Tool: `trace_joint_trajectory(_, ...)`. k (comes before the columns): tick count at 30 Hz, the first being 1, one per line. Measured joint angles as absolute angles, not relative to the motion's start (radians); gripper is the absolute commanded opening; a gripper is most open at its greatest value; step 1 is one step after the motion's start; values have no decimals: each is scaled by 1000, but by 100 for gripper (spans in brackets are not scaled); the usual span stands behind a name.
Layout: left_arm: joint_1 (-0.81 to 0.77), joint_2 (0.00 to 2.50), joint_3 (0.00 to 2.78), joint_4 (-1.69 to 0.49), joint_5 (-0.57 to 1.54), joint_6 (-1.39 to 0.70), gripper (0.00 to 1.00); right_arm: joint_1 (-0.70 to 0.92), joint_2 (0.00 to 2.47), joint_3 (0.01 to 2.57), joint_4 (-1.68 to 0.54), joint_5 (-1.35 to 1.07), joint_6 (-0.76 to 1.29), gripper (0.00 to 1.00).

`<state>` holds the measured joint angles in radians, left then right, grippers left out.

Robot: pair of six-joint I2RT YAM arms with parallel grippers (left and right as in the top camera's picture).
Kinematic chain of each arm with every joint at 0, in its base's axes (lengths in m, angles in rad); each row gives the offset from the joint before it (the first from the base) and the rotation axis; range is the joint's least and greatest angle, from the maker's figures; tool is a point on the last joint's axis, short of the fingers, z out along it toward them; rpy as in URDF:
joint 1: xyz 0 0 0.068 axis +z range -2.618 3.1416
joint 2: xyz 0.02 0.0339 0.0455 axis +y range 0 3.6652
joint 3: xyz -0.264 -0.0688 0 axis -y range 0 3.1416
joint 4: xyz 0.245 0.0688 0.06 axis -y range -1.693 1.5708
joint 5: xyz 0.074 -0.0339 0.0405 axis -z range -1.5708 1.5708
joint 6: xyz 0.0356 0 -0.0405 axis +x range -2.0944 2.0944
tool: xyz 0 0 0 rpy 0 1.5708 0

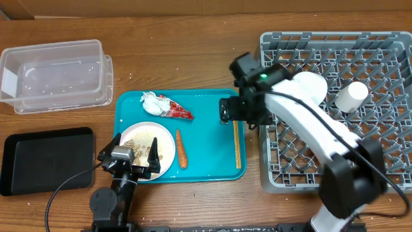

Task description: Sort waste into correct bins and load items into the dishwasher

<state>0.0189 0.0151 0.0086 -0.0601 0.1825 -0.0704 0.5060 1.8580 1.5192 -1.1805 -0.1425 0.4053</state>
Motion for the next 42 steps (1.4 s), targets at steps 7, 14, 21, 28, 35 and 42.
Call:
trace_joint_trajectory(7, 19, 15, 9, -60, 183, -70, 100, 514, 1902, 1540, -1105, -133, 376, 100)
trace_joint_trajectory(14, 19, 15, 9, -60, 182, -70, 100, 556, 1957, 1557, -1018, -134, 360, 99)
trace_joint_trajectory(21, 19, 15, 9, -60, 182, -70, 100, 586, 2059, 1558, -977, -132, 366, 98)
trace_joint_trajectory(28, 19, 15, 9, -60, 183, -70, 99, 593, 2081, 1558, -969, -90, 366, 98)
trace_joint_trajectory(35, 19, 15, 9, -60, 182, -70, 100, 593, 2081, 1558, -968, -72, 366, 98)
trace_joint_trajectory(42, 19, 15, 9, -60, 183, -70, 100, 593, 2083, 1558, -962, -71, 379, 98)
